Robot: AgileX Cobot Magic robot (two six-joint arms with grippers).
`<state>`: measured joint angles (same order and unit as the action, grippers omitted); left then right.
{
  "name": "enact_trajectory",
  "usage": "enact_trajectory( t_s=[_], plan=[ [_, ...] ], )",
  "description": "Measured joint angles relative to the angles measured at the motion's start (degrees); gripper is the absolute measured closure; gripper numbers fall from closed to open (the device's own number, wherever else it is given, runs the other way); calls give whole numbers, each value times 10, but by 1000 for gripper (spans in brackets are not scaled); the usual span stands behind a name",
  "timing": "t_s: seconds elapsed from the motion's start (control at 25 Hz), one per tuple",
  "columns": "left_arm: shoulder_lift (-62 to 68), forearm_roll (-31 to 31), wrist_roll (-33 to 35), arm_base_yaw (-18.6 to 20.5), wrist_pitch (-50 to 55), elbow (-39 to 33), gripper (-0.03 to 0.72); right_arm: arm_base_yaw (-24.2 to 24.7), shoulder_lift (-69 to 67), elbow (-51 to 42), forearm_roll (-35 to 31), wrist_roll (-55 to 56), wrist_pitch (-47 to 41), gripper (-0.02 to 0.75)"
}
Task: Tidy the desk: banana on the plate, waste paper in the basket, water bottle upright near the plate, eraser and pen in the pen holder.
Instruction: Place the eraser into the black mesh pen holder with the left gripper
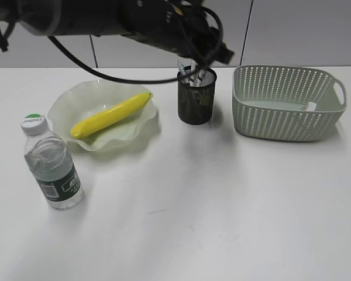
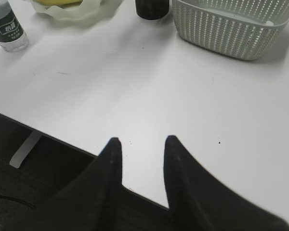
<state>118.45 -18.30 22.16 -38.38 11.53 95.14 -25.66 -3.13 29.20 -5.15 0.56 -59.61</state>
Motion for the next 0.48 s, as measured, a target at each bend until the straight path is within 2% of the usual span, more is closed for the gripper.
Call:
enact_trajectory(
  t_s=[0.12, 0.36, 0.48],
  plan=[
    [20, -24, -1, 33, -25, 0, 501, 0, 0, 0, 0, 0, 0, 489],
    [61, -34, -1, 34, -71, -3, 495, 0, 0, 0, 0, 0, 0, 489],
    [69, -35, -1, 34, -94, -3, 419, 0, 0, 0, 0, 0, 0, 490]
  ],
)
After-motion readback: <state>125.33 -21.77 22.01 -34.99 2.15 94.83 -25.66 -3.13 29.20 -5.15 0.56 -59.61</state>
